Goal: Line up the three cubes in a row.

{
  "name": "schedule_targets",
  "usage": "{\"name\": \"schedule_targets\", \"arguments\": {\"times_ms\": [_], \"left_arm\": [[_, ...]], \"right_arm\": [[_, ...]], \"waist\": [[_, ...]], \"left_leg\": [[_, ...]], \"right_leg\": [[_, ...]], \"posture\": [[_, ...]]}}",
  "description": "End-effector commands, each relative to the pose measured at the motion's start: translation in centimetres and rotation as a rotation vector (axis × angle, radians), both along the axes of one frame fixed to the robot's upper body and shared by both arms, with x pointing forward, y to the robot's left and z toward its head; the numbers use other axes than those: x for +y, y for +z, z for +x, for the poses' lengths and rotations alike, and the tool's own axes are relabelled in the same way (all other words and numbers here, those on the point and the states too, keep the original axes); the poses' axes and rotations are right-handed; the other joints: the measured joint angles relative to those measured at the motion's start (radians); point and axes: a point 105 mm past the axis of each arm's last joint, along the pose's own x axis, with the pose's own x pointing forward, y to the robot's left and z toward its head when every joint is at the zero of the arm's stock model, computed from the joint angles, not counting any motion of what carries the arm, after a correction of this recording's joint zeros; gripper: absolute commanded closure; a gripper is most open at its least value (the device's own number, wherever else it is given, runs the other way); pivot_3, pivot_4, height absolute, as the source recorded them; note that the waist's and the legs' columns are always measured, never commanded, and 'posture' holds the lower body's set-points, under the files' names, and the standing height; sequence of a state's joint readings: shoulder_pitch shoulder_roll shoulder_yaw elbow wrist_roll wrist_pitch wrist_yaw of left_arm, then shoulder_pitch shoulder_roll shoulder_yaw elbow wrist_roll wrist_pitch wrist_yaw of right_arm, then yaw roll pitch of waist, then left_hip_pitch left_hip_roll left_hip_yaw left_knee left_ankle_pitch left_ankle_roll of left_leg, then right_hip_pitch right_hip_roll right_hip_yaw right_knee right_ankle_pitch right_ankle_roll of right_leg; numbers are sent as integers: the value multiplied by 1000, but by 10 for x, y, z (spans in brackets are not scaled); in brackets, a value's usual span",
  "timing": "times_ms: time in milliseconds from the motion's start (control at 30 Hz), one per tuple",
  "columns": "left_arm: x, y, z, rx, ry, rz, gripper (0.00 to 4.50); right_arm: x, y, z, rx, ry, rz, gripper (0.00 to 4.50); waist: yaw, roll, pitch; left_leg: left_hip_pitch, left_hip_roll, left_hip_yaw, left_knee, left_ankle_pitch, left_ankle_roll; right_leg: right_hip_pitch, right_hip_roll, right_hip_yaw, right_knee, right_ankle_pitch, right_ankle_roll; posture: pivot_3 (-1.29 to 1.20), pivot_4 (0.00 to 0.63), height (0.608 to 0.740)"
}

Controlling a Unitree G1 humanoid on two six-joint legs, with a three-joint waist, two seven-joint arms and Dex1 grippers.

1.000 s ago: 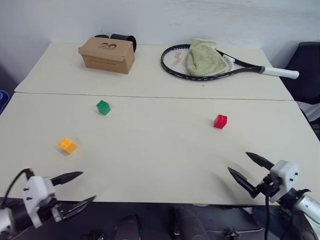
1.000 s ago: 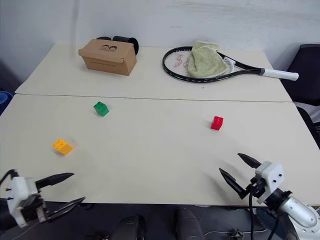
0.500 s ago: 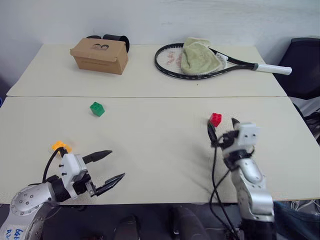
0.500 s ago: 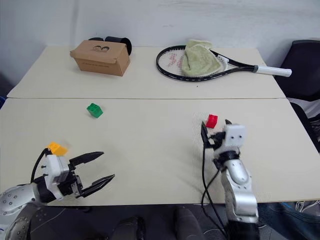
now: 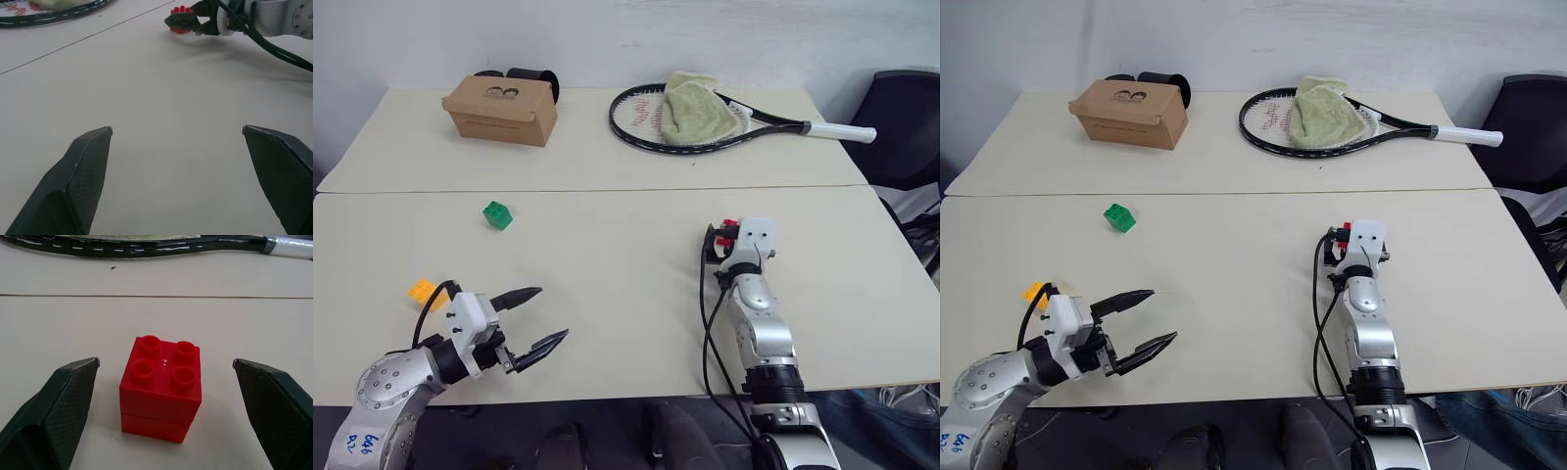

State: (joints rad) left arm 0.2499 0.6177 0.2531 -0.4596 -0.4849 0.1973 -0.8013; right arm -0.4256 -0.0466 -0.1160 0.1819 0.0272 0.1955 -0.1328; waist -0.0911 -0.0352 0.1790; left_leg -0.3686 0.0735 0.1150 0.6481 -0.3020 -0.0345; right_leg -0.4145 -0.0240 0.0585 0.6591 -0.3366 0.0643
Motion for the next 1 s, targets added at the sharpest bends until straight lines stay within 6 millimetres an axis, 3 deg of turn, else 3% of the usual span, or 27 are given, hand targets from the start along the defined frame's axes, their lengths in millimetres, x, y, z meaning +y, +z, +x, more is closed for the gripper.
{"name": "schedule_targets", "arguments": {"times_ms": [33, 233, 300, 433, 500, 567, 700, 1000], "left_arm": [[-3, 7, -2, -36, -7, 2, 0], [-3, 2, -7, -20, 7, 9, 0], [-4, 1, -7, -15, 12, 7, 0], [-4, 4, -5, -20, 15, -10, 0], [-1, 4, -5, -20, 21, -5, 0], [2, 3, -5, -19, 33, 2, 0], [5, 1, -8, -17, 55, 4, 0], [10, -2, -19, -1, 82, 25, 0]], "right_arm": [[0, 18, 3, -83, 1, 30, 923], [10, 30, -4, -157, 127, 85, 2999], [28, 41, -12, -218, 322, 124, 3010], [84, 58, -61, -315, 1075, -117, 3010], [87, 46, -76, -239, 1330, -252, 3010], [83, 37, -78, -170, 1464, -326, 3010], [83, 24, -78, -91, 1635, -391, 3010], [93, -5, -64, -50, 1661, -375, 3010]], "waist": [[0, 0, 0], [-6, 0, 0], [-6, 0, 0], [-3, 2, 2], [0, 3, 2], [3, 3, 2], [5, 2, 2], [5, 3, 2]], "left_leg": [[0, 0, 0, 0, 0, 0], [0, 0, 0, 0, 0, 0], [0, 1, 0, -1, 0, 0], [0, 0, 0, 0, -4, 7], [1, 0, 0, 0, -5, 8], [1, 1, -1, 1, -5, 9], [2, 1, -1, 1, -5, 9], [1, 1, 0, 3, -5, 9]], "right_leg": [[0, 0, 0, 0, 0, 0], [0, 0, 0, 0, 0, 0], [0, 0, 0, 0, 0, 0], [1, 0, -1, -1, 1, 1], [2, 0, -1, -2, 1, 2], [3, 0, -2, -3, 1, 2], [3, 0, -1, -2, 1, 2], [4, 0, -1, -2, 1, 2]], "posture": [[0, 150, 740], [0, 150, 740], [0, 150, 740], [0, 150, 740], [0, 150, 740], [0, 150, 740], [0, 150, 740], [0, 150, 740]]}}
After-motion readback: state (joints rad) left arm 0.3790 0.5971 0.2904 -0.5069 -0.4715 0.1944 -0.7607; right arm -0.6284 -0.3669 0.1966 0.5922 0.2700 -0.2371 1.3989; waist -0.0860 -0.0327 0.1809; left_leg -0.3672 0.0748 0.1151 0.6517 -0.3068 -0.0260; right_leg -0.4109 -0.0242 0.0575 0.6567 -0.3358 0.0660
